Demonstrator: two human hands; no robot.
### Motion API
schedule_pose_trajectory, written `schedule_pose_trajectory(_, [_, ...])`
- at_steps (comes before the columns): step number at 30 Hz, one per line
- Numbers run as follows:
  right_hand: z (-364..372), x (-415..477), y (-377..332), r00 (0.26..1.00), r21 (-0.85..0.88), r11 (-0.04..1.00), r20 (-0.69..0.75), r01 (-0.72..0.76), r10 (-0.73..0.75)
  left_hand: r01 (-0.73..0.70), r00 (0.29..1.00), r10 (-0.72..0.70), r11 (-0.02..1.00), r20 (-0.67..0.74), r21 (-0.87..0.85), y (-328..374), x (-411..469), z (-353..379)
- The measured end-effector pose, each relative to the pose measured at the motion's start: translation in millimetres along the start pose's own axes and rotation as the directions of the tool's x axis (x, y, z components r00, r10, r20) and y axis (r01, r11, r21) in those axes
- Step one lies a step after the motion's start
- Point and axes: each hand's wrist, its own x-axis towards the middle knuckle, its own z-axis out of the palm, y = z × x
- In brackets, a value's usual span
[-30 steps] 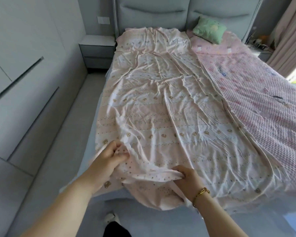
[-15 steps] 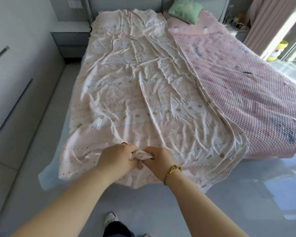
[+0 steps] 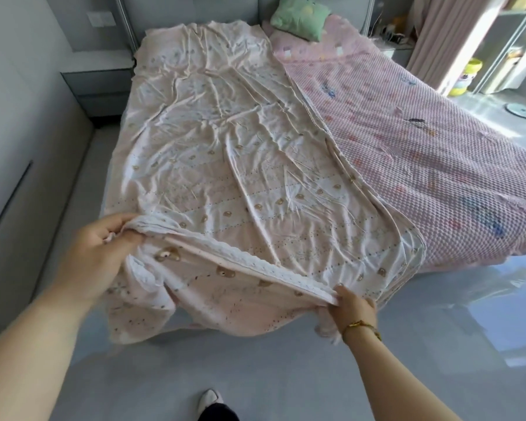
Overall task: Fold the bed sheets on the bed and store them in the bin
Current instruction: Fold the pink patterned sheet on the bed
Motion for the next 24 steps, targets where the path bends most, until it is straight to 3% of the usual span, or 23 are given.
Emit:
schedule_pose_trajectory(3, [-13.7,6.1,32.7,0.988,0.106,0.985,-0.047,-0.139,0.145,0.067,0.998,-0.066,0.995,-0.015,0.07,-11.6,8.8,-7.2])
schedule_pose_trajectory(6, [-30.0,7.7,45.0,0.986,0.181,0.977,-0.098,-0.114,0.133,0.043,0.987,-0.086,0.956,0.136,0.291,-11.6,17.7,11.6])
schedule_pose_trajectory(10, [-52.6,5.2,24.6,0.98,0.136,0.974,-0.112,0.179,-0.164,-0.129,0.909,-0.041,0.919,0.414,0.373,8.9,17.9,79.8])
schedule_pose_trajectory(13, [-69.8,-0.8,3.2,0.922,0.117,0.918,-0.131,0.38,-0.364,-0.434,0.756,0.044,0.78,0.653,0.45,26.1,4.9,151.4])
schedule_pose_trajectory(15, [-79.3,-1.7,-4.2,0.897,0.133,0.893,-0.174,0.429,-0.405,-0.497,0.692,0.01,0.732,0.722,0.466,21.3,1.9,191.9])
schedule_pose_trajectory(20, [-90.8,24.7,5.9,0.909,0.25,0.881,-0.227,0.402,-0.35,-0.372,0.677,-0.076,0.824,0.732,0.429,-2.7,30.2,240.2])
schedule_pose_trajectory(24, [-97.3,76.1,17.8,0.952,0.261,0.918,-0.139,0.299,-0.271,-0.193,0.75,-0.037,0.943,0.66,0.272,-10.9,87.8,257.8])
